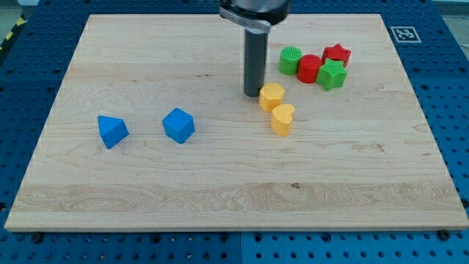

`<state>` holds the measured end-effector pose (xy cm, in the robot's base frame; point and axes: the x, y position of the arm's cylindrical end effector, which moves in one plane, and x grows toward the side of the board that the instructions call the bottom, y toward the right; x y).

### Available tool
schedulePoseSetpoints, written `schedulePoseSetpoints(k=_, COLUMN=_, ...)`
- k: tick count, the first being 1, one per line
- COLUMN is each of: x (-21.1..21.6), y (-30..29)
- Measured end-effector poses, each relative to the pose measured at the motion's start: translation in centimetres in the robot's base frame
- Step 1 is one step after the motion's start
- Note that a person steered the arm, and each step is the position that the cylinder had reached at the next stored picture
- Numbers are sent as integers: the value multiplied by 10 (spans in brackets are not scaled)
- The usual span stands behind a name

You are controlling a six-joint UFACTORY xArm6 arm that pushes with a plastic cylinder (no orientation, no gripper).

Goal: Point your arm at the green circle

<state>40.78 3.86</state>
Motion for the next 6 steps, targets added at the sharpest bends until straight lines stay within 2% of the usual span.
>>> schedulePoseSetpoints(k=1, x=22, y=22)
schedulePoseSetpoints(k=2, x=26, y=29)
schedulePoseSetpoints(k=3, x=7, y=21)
schedulePoseSetpoints(k=4, x=-36, y=0)
schedulePoseSetpoints(k=5, x=-100, y=-4)
schedulePoseSetpoints(k=6, x=-140, y=43)
